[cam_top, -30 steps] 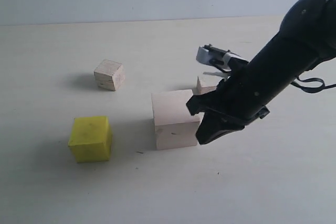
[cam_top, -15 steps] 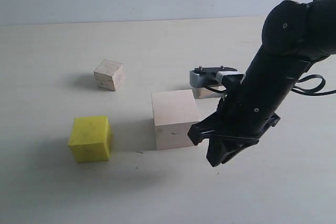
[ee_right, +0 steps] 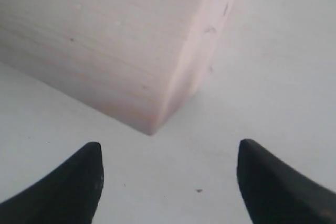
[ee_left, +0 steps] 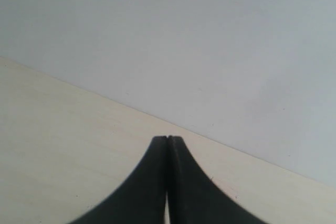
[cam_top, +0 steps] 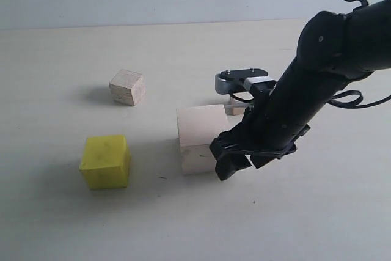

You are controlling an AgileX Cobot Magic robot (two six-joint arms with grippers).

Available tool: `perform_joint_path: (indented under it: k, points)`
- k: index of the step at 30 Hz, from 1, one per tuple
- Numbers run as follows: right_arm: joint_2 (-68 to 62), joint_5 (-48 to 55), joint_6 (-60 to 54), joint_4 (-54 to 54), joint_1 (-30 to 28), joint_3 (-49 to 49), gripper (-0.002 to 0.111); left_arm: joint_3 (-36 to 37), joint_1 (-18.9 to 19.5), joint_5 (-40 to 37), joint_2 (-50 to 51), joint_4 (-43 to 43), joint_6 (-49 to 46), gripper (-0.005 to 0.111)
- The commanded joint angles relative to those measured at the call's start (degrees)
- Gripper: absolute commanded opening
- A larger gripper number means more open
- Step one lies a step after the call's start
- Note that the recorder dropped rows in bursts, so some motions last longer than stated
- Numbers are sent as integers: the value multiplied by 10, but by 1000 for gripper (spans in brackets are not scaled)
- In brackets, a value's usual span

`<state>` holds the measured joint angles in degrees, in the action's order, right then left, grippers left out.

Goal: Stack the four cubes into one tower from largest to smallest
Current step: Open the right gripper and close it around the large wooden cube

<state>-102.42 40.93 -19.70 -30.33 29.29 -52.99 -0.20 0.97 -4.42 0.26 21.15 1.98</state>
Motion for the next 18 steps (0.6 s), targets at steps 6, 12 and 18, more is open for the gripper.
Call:
perform_joint_path:
  k: [6, 12, 18]
  points:
    - [-31, -77, -90, -97, 0, -12, 69, 2, 1, -2, -3, 5, 0, 0]
    - [-33, -77, -91, -100, 0, -55, 69, 2, 1, -4, -3, 5, 0, 0]
    - [-58, -77, -88, -97, 0, -92, 69, 2, 1, -4, -3, 5, 0, 0]
